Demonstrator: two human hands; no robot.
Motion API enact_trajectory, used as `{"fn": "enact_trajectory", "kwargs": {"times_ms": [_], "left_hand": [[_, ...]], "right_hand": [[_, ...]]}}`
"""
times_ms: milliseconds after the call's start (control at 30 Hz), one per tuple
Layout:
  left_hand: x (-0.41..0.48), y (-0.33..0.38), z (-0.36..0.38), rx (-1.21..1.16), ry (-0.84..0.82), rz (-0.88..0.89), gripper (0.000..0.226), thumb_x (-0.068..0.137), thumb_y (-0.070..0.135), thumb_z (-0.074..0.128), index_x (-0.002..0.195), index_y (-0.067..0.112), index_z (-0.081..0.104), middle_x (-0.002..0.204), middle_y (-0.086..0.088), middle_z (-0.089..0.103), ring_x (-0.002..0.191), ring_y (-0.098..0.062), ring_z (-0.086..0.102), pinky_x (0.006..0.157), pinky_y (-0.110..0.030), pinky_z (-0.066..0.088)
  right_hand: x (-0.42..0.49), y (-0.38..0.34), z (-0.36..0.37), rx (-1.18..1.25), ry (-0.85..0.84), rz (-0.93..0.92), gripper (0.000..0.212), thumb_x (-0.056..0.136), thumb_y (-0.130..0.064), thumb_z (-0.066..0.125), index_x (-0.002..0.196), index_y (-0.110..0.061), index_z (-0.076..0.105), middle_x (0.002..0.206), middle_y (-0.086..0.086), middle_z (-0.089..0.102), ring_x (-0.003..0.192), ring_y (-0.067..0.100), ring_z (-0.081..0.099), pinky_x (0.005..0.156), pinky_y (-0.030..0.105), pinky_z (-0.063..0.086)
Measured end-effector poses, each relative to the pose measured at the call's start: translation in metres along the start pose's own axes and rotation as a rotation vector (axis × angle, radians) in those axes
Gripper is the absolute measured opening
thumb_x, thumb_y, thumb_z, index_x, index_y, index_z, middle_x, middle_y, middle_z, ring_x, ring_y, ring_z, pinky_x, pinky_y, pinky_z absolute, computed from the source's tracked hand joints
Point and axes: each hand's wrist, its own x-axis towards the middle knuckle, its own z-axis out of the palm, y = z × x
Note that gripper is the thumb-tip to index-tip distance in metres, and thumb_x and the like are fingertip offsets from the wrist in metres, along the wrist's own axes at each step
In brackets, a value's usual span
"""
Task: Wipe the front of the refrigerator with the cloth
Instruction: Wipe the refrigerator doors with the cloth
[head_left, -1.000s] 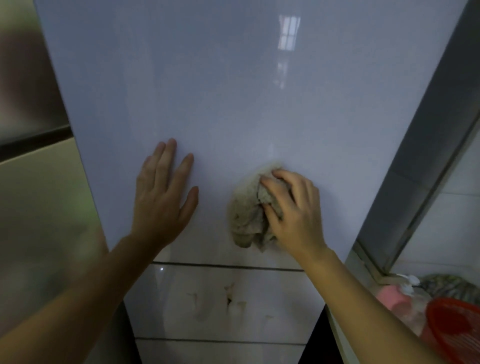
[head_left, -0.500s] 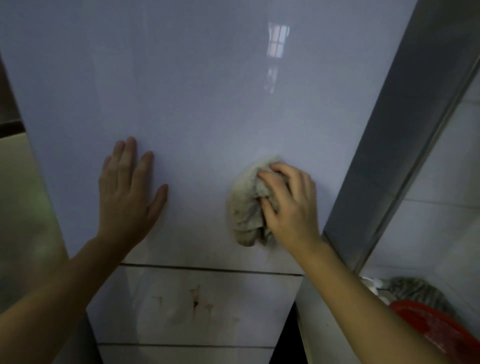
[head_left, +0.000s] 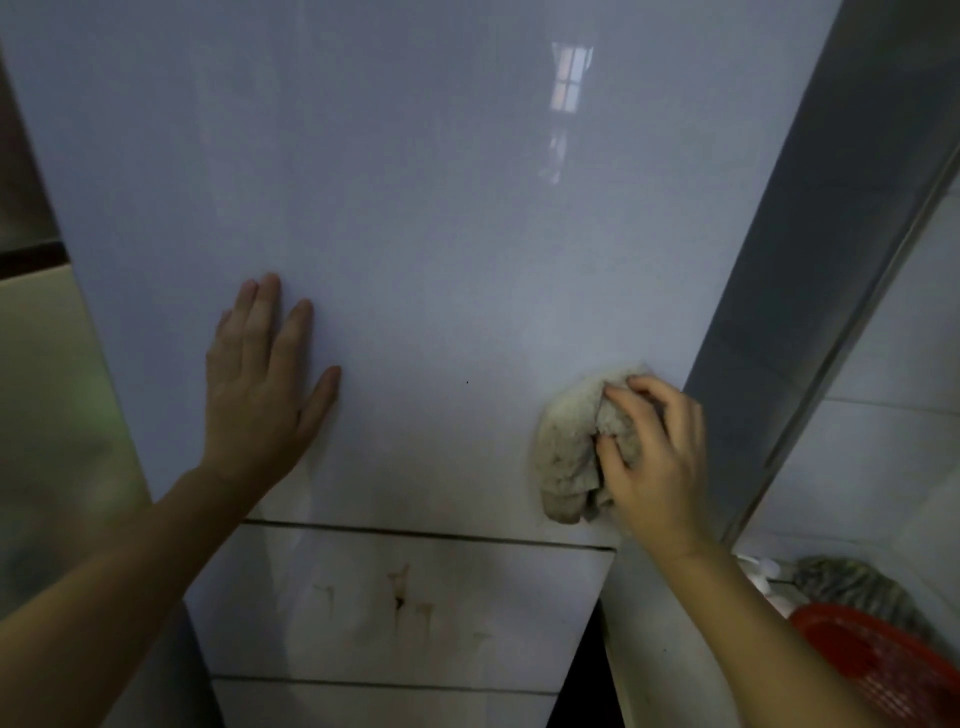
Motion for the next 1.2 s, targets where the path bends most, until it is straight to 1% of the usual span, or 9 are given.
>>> {"fn": "enact_trajectory", "kwargs": {"times_ms": [233,467,600,700,833,967,1067,1133,1200], "left_hand": [[-0.001,0.0,0.0,-0.002,-0.015,-0.002,0.063,0.104,0.042,0.048,0.155,0.007,0.033,0.166,-0.022,0.022,0.156,-0.038,0.019,0.127,-0.048,0.016],[0.0,-0.001,-0.002,-0.027,-0.028,0.013,0.062,0.104,0.041,0.049,0.155,0.007,0.034,0.166,-0.023,0.023,0.156,-0.039,0.018,0.126,-0.05,0.016],[-0.002,-0.002,-0.006,-0.066,-0.042,0.009,0.062,0.104,0.04,0.05,0.155,0.006,0.035,0.166,-0.024,0.022,0.157,-0.039,0.017,0.128,-0.049,0.014],[-0.001,-0.002,-0.007,-0.086,-0.039,0.014,0.062,0.103,0.037,0.053,0.153,0.005,0.037,0.165,-0.025,0.023,0.156,-0.04,0.019,0.126,-0.053,0.018],[-0.001,-0.001,-0.007,-0.12,-0.041,0.003,0.062,0.102,0.036,0.055,0.152,0.005,0.038,0.165,-0.026,0.024,0.155,-0.042,0.02,0.126,-0.053,0.016],[-0.002,-0.001,-0.005,-0.138,-0.013,0.021,0.06,0.102,0.036,0.055,0.15,0.003,0.041,0.164,-0.027,0.025,0.156,-0.041,0.019,0.125,-0.055,0.019],[-0.004,-0.005,-0.004,-0.141,-0.009,0.045,0.06,0.103,0.037,0.054,0.151,0.004,0.04,0.164,-0.027,0.025,0.156,-0.039,0.018,0.126,-0.055,0.019],[-0.004,-0.01,-0.003,-0.127,-0.011,0.074,0.061,0.103,0.038,0.054,0.152,0.005,0.04,0.165,-0.026,0.024,0.157,-0.039,0.018,0.126,-0.054,0.018],[-0.005,-0.013,-0.003,-0.115,-0.019,0.092,0.061,0.103,0.037,0.054,0.153,0.006,0.04,0.165,-0.025,0.025,0.156,-0.04,0.019,0.127,-0.051,0.016]], "right_hand": [[0.046,-0.066,0.041,0.092,0.046,-0.084,0.044,0.087,-0.013,0.074,0.13,-0.015,0.064,0.134,0.005,0.051,0.121,0.027,0.049,0.1,0.039,0.043],[0.021,-0.094,0.07,0.046,-0.045,-0.169,0.038,0.089,-0.012,0.072,0.127,-0.013,0.068,0.13,0.012,0.06,0.117,0.032,0.056,0.096,0.044,0.046],[-0.004,-0.062,0.047,0.001,-0.049,-0.042,0.039,0.089,-0.009,0.074,0.127,-0.012,0.067,0.131,0.011,0.057,0.117,0.032,0.055,0.098,0.043,0.047],[-0.007,-0.031,0.019,-0.045,0.003,0.084,0.039,0.089,-0.012,0.069,0.128,-0.012,0.063,0.133,0.008,0.049,0.119,0.032,0.052,0.099,0.046,0.051],[-0.003,-0.007,-0.003,-0.094,0.072,0.218,0.043,0.09,-0.018,0.06,0.132,-0.012,0.057,0.137,0.008,0.047,0.126,0.029,0.049,0.102,0.034,0.044],[-0.019,-0.013,0.003,-0.099,0.067,0.289,0.048,0.085,-0.003,0.07,0.131,-0.011,0.058,0.136,0.008,0.046,0.127,0.03,0.049,0.102,0.036,0.046],[-0.039,-0.025,0.014,-0.095,0.008,0.299,0.047,0.083,0.0,0.072,0.128,-0.008,0.061,0.134,0.008,0.046,0.125,0.031,0.049,0.103,0.037,0.044],[-0.05,-0.035,0.019,-0.07,-0.014,0.291,0.043,0.084,-0.005,0.068,0.126,-0.007,0.062,0.132,0.007,0.046,0.124,0.031,0.05,0.105,0.031,0.041],[-0.048,-0.045,0.024,-0.014,0.014,0.324,0.041,0.084,-0.008,0.064,0.125,-0.006,0.063,0.132,0.006,0.045,0.124,0.03,0.05,0.109,0.017,0.033]]}}
